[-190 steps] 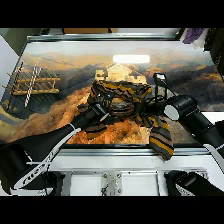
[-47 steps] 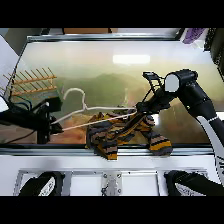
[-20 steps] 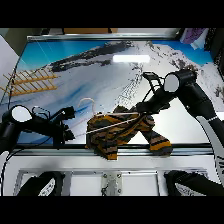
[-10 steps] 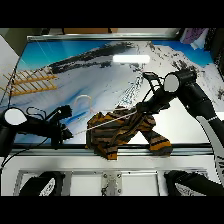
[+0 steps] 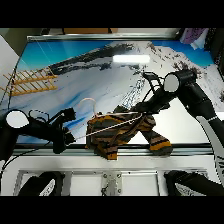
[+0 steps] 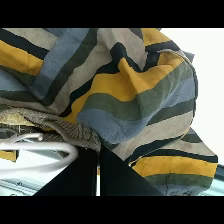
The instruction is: Fold the clothes and pants, and hang the long-sleeved shirts on hangers.
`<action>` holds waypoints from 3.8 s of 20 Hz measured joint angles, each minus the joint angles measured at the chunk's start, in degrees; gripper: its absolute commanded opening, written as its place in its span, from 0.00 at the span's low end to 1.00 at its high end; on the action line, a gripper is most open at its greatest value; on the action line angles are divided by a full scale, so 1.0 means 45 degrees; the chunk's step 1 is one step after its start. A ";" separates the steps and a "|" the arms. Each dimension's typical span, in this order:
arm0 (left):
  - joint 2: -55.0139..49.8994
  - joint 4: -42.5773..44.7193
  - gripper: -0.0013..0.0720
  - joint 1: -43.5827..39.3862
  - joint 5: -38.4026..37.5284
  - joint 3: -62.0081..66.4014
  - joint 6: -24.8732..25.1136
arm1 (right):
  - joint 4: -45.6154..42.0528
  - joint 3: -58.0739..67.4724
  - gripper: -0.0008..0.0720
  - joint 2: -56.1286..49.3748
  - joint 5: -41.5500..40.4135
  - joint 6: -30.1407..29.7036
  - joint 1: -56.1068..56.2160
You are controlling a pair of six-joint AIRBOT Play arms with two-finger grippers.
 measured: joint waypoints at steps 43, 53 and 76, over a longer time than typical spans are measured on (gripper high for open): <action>-0.4095 -0.2293 0.03 -0.3186 0.4099 0.1044 0.0563 | 0.0573 0.3381 0.04 0.0092 0.0709 -0.0651 0.1418; -0.4585 -0.2424 0.03 -0.3381 0.4653 0.1064 0.1287 | 0.1855 0.3395 0.04 0.0029 -0.1078 -0.0661 0.2832; -0.4595 -0.2433 0.03 -0.3385 0.4668 0.1030 0.1375 | 0.5241 0.3400 0.89 0.0340 0.1132 -0.5401 -0.0432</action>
